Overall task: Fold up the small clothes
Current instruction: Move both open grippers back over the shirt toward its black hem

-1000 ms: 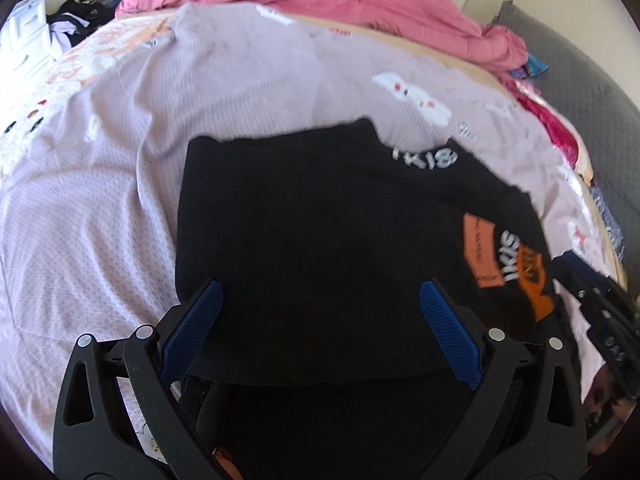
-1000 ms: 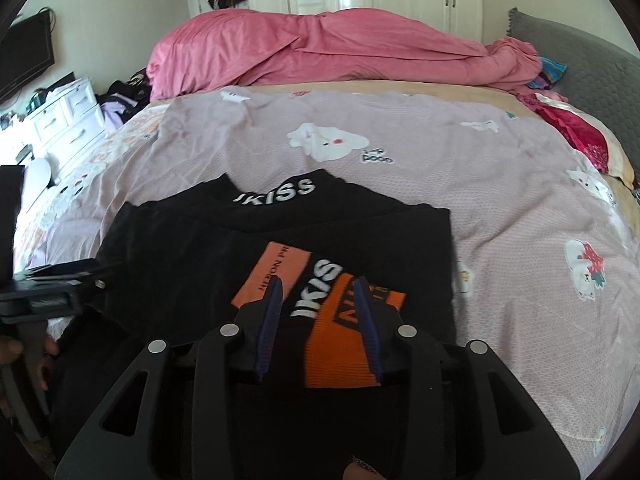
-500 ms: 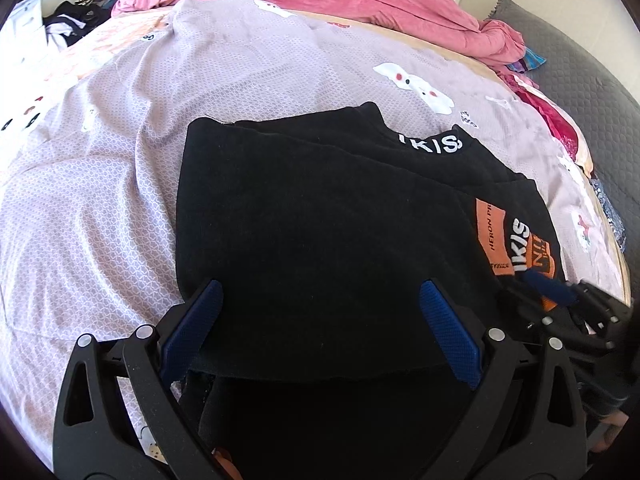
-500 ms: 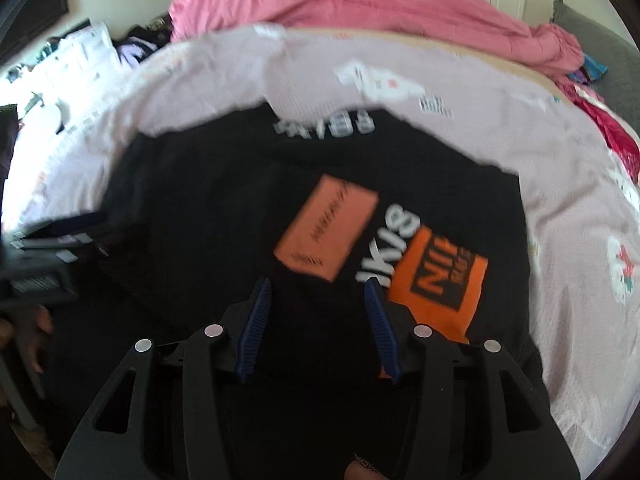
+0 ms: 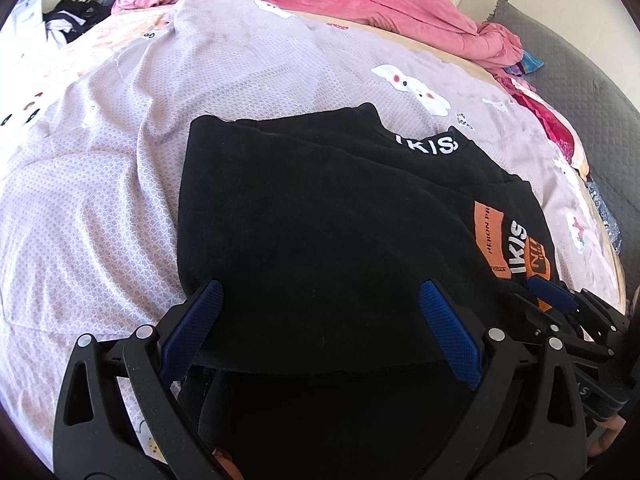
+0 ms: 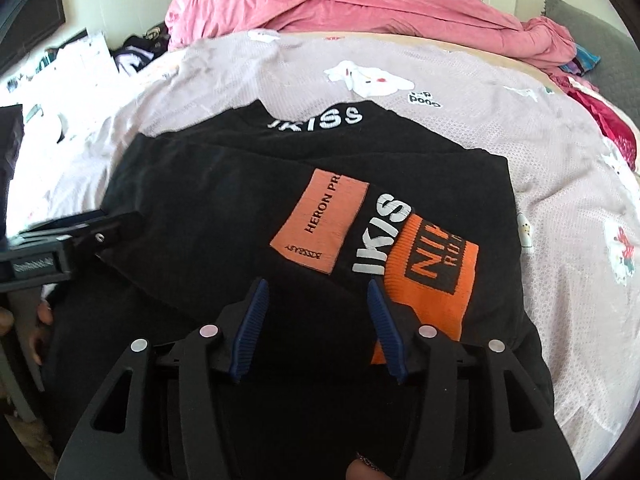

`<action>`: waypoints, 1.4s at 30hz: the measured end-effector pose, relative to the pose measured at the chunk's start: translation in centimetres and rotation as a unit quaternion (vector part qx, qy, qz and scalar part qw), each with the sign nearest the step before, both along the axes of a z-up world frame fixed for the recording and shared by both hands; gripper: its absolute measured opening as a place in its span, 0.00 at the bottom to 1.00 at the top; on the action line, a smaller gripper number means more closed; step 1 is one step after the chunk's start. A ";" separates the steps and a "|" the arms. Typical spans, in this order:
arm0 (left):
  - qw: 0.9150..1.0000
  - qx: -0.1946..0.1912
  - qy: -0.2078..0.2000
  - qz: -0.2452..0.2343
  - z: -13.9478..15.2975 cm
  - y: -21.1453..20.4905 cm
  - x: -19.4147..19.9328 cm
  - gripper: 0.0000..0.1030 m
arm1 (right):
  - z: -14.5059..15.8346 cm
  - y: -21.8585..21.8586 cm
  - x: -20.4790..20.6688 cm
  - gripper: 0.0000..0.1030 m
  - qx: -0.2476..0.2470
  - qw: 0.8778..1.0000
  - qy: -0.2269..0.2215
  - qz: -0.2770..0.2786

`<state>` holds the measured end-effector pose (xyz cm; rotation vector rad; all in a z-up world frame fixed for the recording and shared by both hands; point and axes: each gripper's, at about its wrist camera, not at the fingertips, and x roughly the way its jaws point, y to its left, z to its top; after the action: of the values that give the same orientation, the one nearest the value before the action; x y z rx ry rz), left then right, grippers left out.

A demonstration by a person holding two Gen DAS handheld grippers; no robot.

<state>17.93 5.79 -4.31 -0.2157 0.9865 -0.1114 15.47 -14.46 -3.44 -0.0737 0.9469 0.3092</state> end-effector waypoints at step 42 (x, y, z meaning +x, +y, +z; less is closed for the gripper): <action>1.000 -0.002 -0.025 0.018 2.9 -0.5 -3.7 0.91 | 3.0 -3.8 -3.0 0.87 0.058 0.996 -0.020 -0.060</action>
<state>14.22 5.27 -1.42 -0.2333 0.9329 -0.0864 12.46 -18.29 -0.45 0.0831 0.8874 0.2506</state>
